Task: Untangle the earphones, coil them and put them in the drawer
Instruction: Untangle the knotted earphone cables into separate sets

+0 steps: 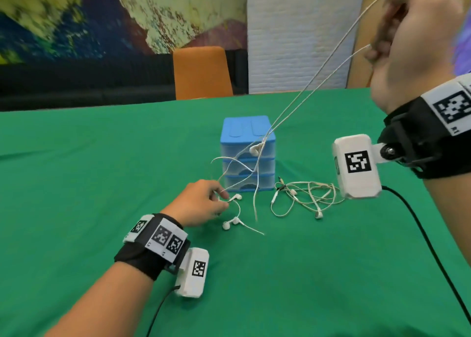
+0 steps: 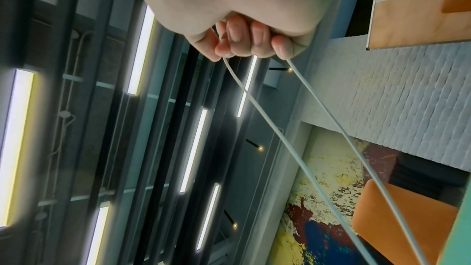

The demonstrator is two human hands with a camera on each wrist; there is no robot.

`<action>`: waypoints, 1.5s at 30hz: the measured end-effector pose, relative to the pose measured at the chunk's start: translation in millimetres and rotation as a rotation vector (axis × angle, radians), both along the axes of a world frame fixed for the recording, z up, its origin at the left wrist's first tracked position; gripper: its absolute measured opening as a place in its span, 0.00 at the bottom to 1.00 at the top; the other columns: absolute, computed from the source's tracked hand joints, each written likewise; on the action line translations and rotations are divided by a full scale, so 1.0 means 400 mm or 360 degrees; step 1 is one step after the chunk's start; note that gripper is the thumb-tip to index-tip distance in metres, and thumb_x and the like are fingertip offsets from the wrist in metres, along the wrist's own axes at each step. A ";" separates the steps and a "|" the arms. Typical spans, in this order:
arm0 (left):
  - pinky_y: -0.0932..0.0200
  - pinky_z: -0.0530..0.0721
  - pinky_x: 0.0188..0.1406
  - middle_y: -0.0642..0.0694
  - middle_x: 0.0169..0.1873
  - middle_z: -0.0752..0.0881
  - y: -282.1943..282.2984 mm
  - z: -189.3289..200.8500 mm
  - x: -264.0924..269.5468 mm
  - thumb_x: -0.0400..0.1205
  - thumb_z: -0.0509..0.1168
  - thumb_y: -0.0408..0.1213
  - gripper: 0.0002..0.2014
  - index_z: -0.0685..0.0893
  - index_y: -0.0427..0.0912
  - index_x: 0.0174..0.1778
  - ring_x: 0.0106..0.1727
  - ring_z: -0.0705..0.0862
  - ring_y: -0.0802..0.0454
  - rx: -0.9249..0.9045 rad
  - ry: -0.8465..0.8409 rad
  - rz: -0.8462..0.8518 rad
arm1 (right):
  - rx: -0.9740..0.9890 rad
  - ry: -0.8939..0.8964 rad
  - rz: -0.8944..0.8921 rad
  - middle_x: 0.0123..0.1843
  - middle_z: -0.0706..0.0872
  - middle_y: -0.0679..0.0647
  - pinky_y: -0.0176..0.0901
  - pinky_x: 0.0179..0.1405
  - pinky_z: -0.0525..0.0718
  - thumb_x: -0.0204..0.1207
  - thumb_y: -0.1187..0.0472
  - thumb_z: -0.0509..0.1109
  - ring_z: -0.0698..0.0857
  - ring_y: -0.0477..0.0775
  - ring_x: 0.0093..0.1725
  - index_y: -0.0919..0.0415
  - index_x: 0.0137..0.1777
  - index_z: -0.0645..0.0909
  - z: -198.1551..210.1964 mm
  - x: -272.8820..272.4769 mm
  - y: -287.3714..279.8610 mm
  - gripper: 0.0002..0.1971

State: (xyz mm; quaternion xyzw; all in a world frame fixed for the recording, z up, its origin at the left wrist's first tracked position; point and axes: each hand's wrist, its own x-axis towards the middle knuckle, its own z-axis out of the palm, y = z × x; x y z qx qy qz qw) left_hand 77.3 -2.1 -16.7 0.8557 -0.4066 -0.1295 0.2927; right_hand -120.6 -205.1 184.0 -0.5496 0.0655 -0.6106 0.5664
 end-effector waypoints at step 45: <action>0.51 0.88 0.50 0.49 0.44 0.91 0.004 0.095 -0.021 0.78 0.69 0.36 0.07 0.93 0.50 0.39 0.45 0.88 0.48 0.0350 -0.0412 0.0193 | -0.0475 -0.0035 -0.0212 0.34 0.60 0.72 0.44 0.24 0.58 0.79 0.65 0.60 0.56 0.64 0.27 0.73 0.39 0.61 0.052 -0.039 -0.001 0.14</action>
